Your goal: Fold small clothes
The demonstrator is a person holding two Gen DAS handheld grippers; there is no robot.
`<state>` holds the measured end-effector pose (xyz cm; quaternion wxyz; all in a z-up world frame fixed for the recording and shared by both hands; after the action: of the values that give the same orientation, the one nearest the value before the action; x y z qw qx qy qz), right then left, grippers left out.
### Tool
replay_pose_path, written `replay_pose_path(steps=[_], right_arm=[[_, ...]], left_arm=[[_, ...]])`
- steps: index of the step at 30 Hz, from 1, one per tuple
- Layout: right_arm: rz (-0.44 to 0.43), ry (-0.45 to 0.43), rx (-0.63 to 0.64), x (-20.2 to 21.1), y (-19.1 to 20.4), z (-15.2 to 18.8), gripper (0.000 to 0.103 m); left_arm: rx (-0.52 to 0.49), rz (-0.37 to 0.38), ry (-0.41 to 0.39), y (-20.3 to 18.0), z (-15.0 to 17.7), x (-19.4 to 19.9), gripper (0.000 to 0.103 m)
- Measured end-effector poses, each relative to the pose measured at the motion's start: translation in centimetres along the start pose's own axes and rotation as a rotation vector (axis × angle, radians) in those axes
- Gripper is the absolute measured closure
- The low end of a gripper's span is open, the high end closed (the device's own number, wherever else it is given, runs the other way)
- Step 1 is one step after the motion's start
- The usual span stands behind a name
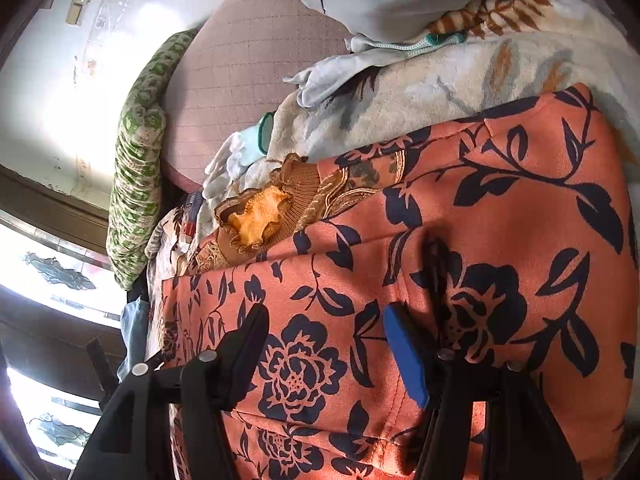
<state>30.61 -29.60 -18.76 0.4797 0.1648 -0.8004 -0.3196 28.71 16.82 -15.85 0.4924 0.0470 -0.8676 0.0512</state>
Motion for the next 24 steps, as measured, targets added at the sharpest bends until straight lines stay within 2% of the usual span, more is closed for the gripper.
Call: replay_pose_path(steps=[2,3,5,7,9,10,12,14,15,17,18,21,22,24], right_arm=[[0.014,0.001,-0.017,0.2,0.3,-0.3,0.039],[0.029,-0.013,-0.012,0.5,0.8,-0.4,0.039],[0.047,-0.042,0.016,1.1,2.0,-0.7,0.039],[0.023,-0.049,0.049,1.6,3.6,-0.7,0.039],[0.005,-0.044,0.106,1.3,6.1,-0.7,0.039],[-0.014,-0.035,0.135,1.0,7.5,-0.6,0.038],[-0.088,0.006,0.184,-0.5,11.2,-0.1,0.037],[-0.206,0.081,0.211,-3.0,15.3,0.6,0.037],[-0.274,0.119,0.215,-4.4,17.4,1.0,0.036],[-0.420,0.223,0.188,-8.0,21.2,2.0,0.033],[-0.464,0.269,0.166,-10.1,22.7,2.5,0.033],[-0.520,0.385,0.099,-16.7,25.6,3.8,0.033],[-0.494,0.396,0.082,-18.9,25.7,4.0,0.033],[-0.381,0.386,0.013,-22.6,24.3,4.2,0.034]], left_arm=[[-0.105,-0.063,0.097,-0.9,1.3,-1.6,0.060],[-0.104,-0.061,0.050,-0.9,1.1,-1.1,0.060],[-0.076,-0.038,0.019,-0.5,1.1,0.3,0.060],[-0.018,-0.009,-0.069,0.2,1.2,2.6,0.060],[-0.019,0.049,-0.130,-0.2,1.4,4.4,0.058],[-0.060,0.064,-0.135,-0.8,1.7,4.5,0.055],[-0.146,0.006,-0.083,-1.9,2.4,2.7,0.052],[-0.145,0.022,0.031,-1.8,3.5,-0.1,0.052],[-0.109,0.033,-0.004,-1.4,3.4,-0.1,0.048],[-0.075,0.047,0.004,-1.0,3.5,-0.1,0.048],[-0.077,0.051,0.003,-1.0,3.5,-0.1,0.048],[-0.067,0.070,-0.006,-0.7,3.7,-0.1,0.047],[-0.071,0.073,-0.009,-0.8,3.8,-0.1,0.047],[-0.070,0.082,-0.018,-0.7,4.0,0.1,0.046]])
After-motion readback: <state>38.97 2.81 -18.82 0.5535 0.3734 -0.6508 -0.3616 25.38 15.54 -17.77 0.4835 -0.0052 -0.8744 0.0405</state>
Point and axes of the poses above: each gripper's, at about its wrist camera, not at the fingertips, and x roughly against the way its jaws point, y to its left, z to its underside, the point moved 3 cm from there along -x, roughly the way its jaws point, and after that the axes turned 2 degrees about x, right-handed, at the moved point
